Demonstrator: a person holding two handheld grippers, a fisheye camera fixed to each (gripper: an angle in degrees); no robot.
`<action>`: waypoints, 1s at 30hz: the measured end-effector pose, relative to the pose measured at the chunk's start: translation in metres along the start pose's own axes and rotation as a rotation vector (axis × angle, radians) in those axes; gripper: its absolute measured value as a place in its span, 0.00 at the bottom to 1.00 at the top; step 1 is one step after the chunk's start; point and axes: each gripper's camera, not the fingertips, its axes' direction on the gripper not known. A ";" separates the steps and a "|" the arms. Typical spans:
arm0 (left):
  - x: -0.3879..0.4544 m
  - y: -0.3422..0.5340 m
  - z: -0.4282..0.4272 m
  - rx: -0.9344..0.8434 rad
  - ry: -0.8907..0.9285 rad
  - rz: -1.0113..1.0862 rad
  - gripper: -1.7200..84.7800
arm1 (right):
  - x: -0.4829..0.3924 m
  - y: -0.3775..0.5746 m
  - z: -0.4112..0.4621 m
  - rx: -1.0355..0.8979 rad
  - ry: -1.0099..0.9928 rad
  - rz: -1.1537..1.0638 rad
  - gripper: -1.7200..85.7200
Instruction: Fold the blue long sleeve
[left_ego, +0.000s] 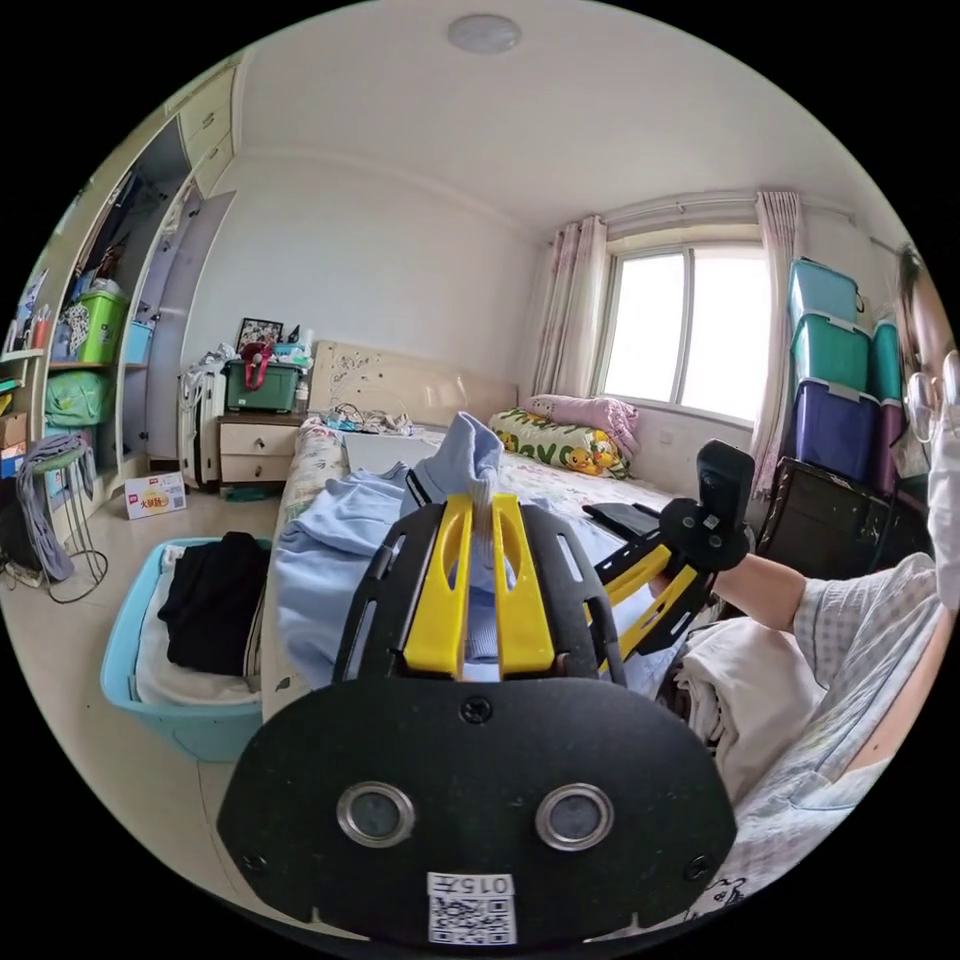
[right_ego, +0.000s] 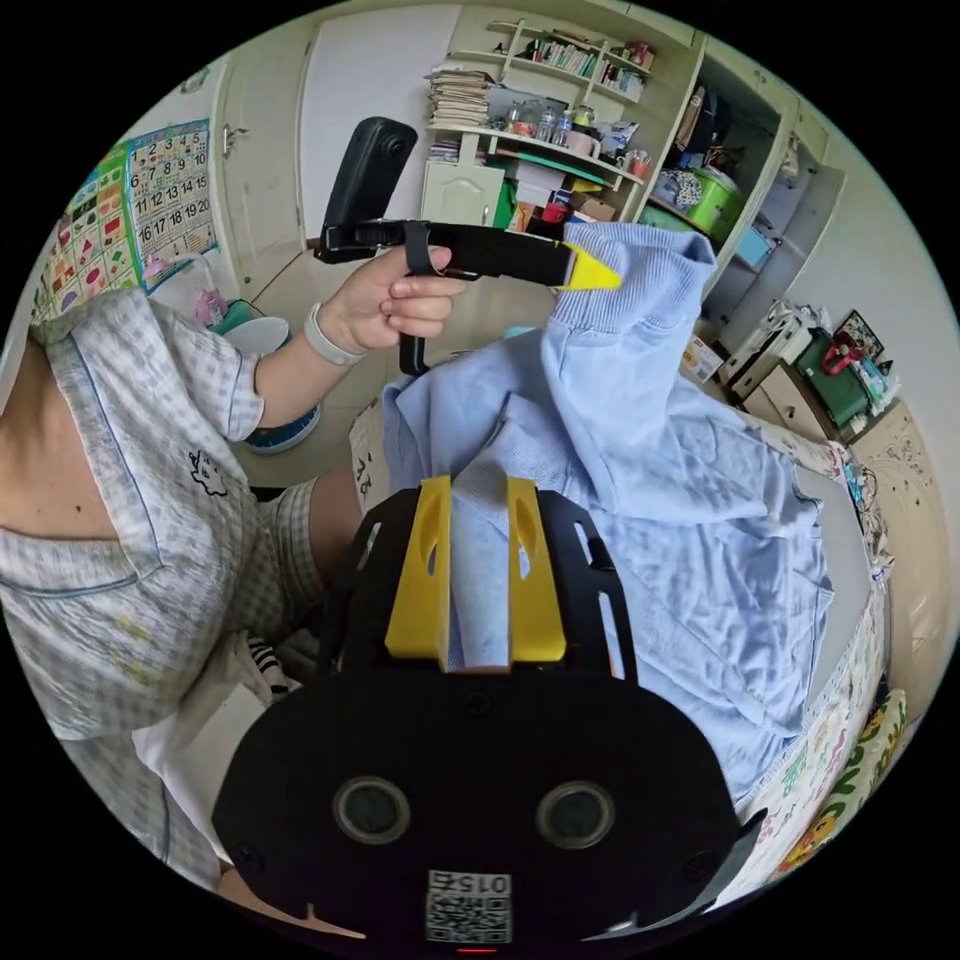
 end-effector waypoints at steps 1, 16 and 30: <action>0.000 0.000 0.001 -0.003 0.005 0.000 0.03 | 0.001 0.000 0.000 0.006 -0.007 -0.005 0.12; 0.017 -0.027 0.008 -0.001 0.058 0.022 0.04 | 0.074 0.018 0.002 0.117 -0.082 0.140 0.02; -0.115 -0.095 -0.114 0.055 -0.532 -0.168 0.16 | 0.185 0.374 -0.271 0.238 0.889 1.203 0.11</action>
